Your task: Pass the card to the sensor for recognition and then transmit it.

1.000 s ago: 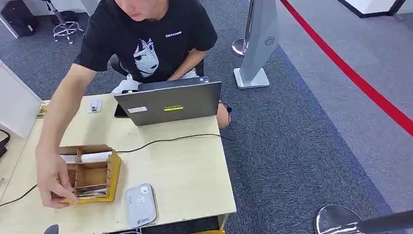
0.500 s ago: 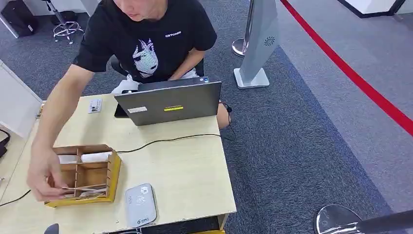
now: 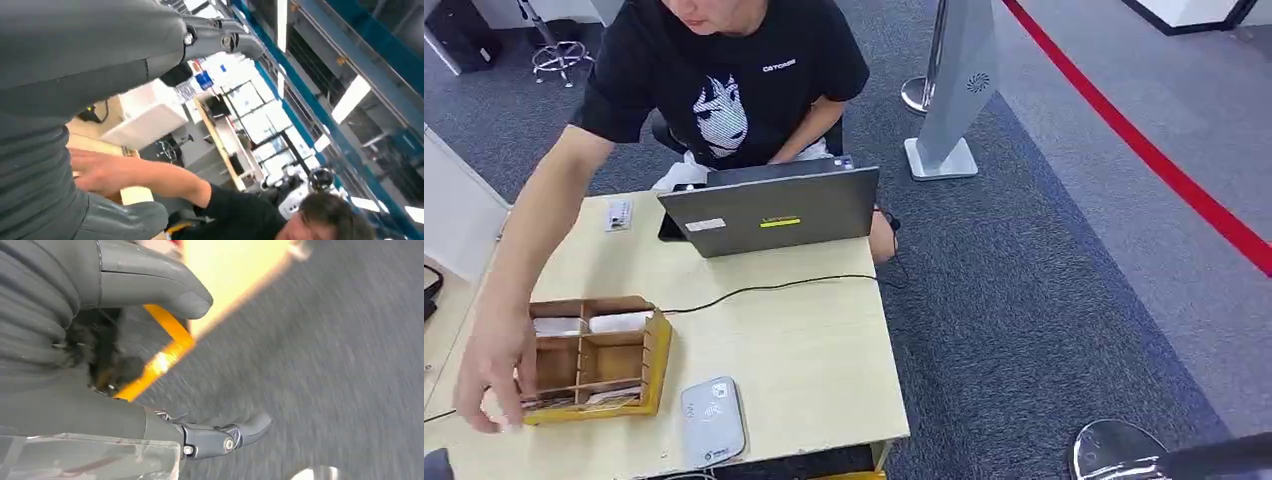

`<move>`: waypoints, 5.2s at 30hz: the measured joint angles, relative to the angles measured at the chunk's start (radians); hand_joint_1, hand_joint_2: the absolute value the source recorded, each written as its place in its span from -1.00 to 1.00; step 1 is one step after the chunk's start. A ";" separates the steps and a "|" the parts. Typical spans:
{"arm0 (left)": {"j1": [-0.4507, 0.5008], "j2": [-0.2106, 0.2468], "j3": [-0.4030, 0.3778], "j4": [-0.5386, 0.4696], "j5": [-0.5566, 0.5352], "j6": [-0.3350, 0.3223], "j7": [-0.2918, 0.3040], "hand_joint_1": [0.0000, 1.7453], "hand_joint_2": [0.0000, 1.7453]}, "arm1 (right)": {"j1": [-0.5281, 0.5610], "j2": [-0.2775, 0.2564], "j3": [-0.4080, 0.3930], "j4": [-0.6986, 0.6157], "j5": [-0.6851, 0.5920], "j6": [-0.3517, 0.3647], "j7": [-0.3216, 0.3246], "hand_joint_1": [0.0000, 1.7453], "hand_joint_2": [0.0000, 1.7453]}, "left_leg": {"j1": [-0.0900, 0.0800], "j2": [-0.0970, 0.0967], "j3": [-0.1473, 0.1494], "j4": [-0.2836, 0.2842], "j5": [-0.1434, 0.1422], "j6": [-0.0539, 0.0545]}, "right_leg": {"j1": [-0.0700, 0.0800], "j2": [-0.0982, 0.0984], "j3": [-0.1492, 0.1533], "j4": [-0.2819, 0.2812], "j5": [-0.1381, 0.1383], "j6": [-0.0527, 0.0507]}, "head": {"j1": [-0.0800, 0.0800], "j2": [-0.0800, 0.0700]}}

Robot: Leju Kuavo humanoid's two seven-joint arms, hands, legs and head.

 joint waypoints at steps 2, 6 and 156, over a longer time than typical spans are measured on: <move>-0.048 0.000 0.082 0.046 0.023 0.061 0.066 -1.00 1.00 | 0.019 0.004 0.099 -0.032 0.168 -0.003 0.001 -1.00 1.00 | 0.000 0.001 0.003 0.000 0.000 0.000 | 0.000 0.001 -0.001 0.000 0.000 0.000 | -0.005 0.000; -0.121 -0.001 0.308 0.135 0.071 0.000 0.075 -1.00 1.00 | 0.038 0.007 0.208 -0.042 0.153 0.025 -0.008 -1.00 1.00 | 0.001 -0.002 0.003 0.000 0.001 -0.002 | 0.001 -0.002 0.000 0.001 -0.002 -0.002 | -0.006 0.000; -0.310 0.381 -0.471 0.805 -1.021 0.079 0.423 1.00 1.00 | -0.113 0.000 0.212 0.055 0.347 -0.017 -0.229 -1.00 1.00 | 0.001 -0.002 0.000 0.000 0.002 -0.004 | 0.002 -0.002 -0.001 0.003 0.000 -0.005 | -0.005 0.000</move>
